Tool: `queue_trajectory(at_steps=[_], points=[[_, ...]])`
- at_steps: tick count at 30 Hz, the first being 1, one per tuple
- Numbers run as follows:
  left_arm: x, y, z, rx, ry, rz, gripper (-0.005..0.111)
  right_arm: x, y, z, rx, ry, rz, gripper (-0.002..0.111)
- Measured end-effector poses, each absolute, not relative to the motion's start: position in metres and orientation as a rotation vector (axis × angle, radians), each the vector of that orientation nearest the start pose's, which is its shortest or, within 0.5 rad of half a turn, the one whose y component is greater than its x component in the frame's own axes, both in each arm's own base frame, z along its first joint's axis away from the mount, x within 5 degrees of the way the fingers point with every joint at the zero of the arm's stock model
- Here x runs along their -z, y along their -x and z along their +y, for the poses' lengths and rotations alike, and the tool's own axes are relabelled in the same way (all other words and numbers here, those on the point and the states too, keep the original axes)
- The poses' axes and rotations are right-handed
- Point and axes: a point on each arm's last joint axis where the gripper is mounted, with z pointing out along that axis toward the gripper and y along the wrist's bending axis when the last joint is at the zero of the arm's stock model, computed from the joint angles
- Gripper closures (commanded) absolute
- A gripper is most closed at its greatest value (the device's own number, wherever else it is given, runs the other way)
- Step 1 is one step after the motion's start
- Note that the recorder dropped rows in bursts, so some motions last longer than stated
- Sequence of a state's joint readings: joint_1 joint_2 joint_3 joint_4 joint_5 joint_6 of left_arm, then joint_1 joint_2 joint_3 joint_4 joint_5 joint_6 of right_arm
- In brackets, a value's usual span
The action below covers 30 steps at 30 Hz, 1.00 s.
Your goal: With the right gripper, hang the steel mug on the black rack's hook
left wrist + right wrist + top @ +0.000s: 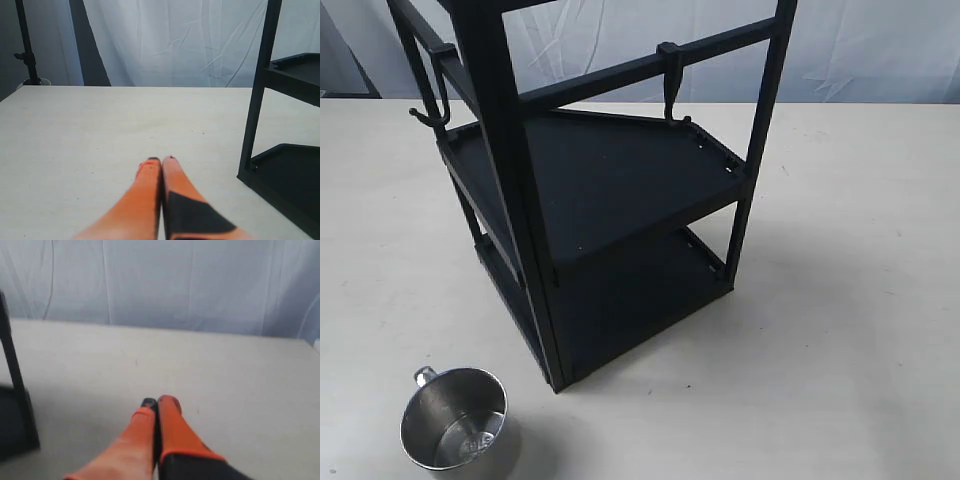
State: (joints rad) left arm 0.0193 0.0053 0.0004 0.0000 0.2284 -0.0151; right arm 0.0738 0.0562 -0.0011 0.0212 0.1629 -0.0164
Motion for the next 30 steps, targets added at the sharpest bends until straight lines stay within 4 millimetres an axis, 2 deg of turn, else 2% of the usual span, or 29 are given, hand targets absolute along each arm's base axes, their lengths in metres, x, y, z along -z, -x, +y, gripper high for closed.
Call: queue_trajectory(at_steps=[2,4,8,11,13,16,20,22,25,28,30], points=[[-0.192,-0.056,0.001,-0.003,0.03,1.717,0.105,-0.205,-0.061,0.005,-0.151,-0.027,1.598,0.108],[-0.192,-0.056,0.001,-0.003,0.03,1.717,0.105,-0.217,-0.061,0.003,-0.305,-0.196,1.455,0.108],[-0.192,-0.056,0.001,-0.003,0.03,1.717,0.105,-0.228,-0.059,-0.006,-0.747,-0.655,1.222,0.108],[-0.192,-0.056,0.001,-0.003,0.03,1.717,0.105,-0.225,-0.059,-0.006,-0.926,-0.818,1.187,0.109],[-0.192,-0.056,0.001,-0.003,0.03,1.717,0.105,-0.227,-0.059,0.0,-0.997,-0.846,1.263,0.109],[-0.192,-0.056,0.001,-0.003,0.03,1.717,0.105,-0.243,-0.059,0.011,-0.999,-0.786,1.46,0.109],[-0.192,-0.056,0.001,-0.003,0.03,1.717,0.105,-0.282,-0.067,0.023,-0.851,-0.576,1.76,0.109],[-0.192,-0.056,0.001,-0.003,0.03,1.717,0.105,-0.301,-0.08,0.03,-0.771,-0.441,1.946,0.109],[-0.192,-0.056,0.001,-0.003,0.03,1.717,0.105,-0.321,-0.105,0.04,-0.703,-0.243,2.237,0.109],[-0.192,-0.056,0.001,-0.003,0.03,1.717,0.105,-0.327,-0.132,0.051,-0.702,-0.079,2.462,0.109],[-0.192,-0.056,0.001,-0.003,0.03,1.717,0.105,-0.327,-0.141,0.063,-0.726,0.026,2.535,0.109]])
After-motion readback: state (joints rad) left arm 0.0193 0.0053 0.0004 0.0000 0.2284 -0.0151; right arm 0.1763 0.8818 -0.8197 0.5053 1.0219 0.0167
